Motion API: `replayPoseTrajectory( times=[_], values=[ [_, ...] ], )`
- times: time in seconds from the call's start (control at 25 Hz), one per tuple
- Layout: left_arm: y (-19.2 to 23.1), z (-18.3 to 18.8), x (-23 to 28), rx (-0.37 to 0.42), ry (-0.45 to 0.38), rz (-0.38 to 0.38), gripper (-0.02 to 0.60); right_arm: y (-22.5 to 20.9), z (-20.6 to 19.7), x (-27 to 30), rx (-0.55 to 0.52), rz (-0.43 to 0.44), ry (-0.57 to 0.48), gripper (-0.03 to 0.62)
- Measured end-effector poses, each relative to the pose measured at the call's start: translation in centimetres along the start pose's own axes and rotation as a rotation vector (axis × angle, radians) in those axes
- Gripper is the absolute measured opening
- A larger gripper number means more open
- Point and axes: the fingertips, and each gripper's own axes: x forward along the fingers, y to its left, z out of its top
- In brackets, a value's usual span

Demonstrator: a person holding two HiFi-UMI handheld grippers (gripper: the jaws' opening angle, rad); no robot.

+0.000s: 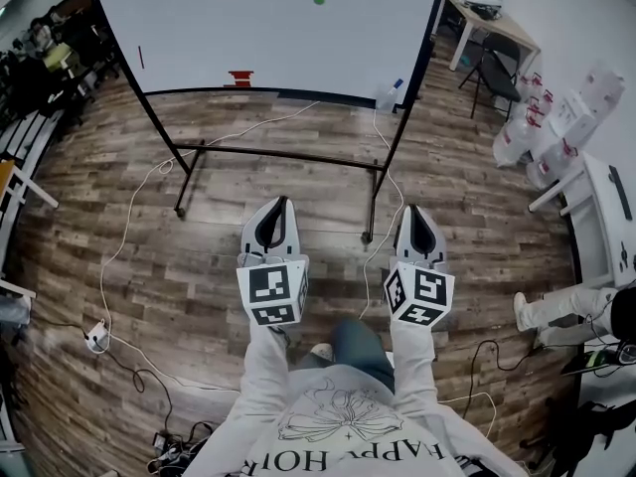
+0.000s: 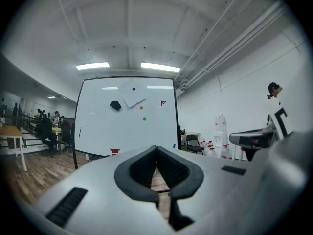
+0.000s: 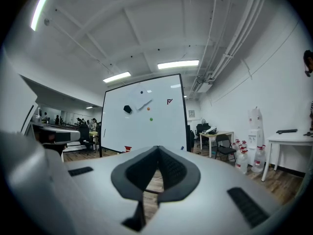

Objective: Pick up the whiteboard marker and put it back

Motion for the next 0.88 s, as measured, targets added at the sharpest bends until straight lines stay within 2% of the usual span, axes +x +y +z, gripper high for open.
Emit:
replayPoseTrajectory(
  times=[0.36,0.6,0.88],
  values=[
    [1.9,-0.7,7.1,-0.014,0.019,0.021,0.006,-1.2,-0.2,7.8,0.031,0.022,0.011,-0.006],
    [2.5,-0.2,15.5,-0.019,0.026,0.044,0.006,-4.4,0.4,16.7,0.029,0.025,0.011,-0.006],
    [2.9,2.8,26.4,-0.004,-0.001,0.076,0.006,-8.7,3.1,27.8,0.048,0.046,-0.015,-0.006]
  ],
)
